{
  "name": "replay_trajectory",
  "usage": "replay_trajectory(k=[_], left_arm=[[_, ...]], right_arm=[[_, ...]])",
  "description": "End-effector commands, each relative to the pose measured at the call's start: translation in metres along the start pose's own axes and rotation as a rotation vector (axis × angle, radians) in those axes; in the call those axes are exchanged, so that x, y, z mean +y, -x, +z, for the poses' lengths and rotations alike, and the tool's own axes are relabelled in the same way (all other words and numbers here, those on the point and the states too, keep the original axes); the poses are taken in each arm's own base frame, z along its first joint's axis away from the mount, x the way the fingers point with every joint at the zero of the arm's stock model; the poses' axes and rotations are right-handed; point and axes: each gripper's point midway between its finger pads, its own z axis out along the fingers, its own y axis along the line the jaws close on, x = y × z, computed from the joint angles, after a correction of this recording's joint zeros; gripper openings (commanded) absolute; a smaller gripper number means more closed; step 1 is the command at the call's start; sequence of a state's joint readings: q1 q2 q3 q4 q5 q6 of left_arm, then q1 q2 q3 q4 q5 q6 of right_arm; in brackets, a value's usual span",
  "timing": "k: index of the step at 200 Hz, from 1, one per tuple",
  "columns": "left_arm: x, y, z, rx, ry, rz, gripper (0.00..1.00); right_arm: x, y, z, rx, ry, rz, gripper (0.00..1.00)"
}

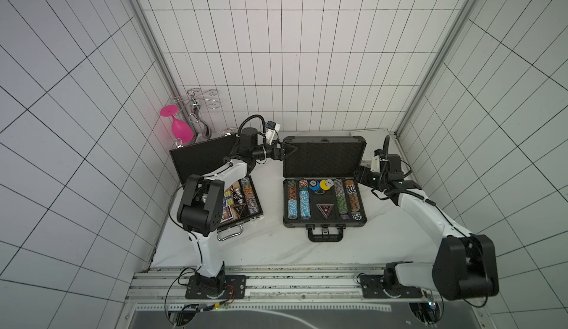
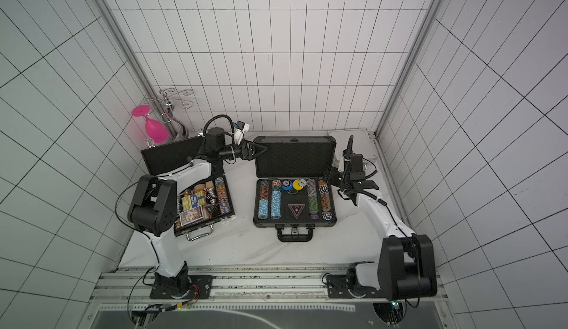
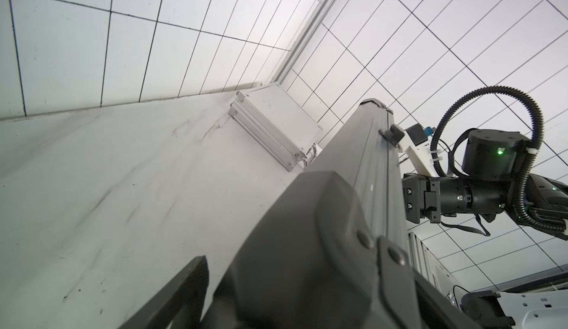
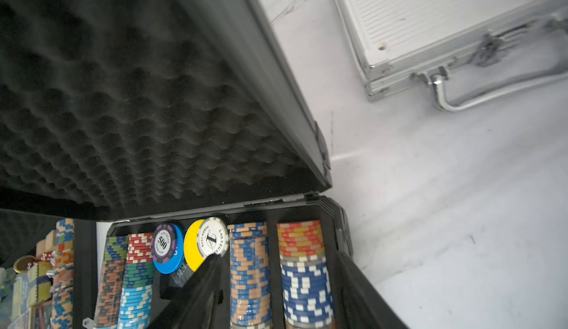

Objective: Close the poker set cases
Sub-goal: Close the lid of the poker set case.

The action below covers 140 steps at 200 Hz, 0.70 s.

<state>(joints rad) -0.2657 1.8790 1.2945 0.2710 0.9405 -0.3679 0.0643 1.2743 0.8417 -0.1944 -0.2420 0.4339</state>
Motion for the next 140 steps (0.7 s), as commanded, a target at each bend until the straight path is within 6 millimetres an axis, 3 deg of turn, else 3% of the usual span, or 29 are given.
replay_trajectory(k=[1, 26, 69, 140], left_arm=[[-0.033, 0.003, -0.003, -0.003, -0.078, 0.103, 0.91], [-0.041, -0.008, -0.004, 0.007, -0.077, 0.106, 0.91], [-0.051, -0.031, -0.004, 0.018, -0.061, 0.091, 0.91], [-0.058, -0.058, -0.024, 0.018, 0.026, 0.063, 0.91]], right_arm=[[-0.023, -0.035, -0.004, 0.087, 0.007, 0.153, 0.59], [-0.019, -0.058, 0.002, 0.142, 0.132, 0.271, 0.55], [-0.023, -0.069, -0.001, 0.137, 0.162, 0.33, 0.56], [-0.014, -0.073, -0.015, 0.1, 0.243, 0.294, 0.52]])
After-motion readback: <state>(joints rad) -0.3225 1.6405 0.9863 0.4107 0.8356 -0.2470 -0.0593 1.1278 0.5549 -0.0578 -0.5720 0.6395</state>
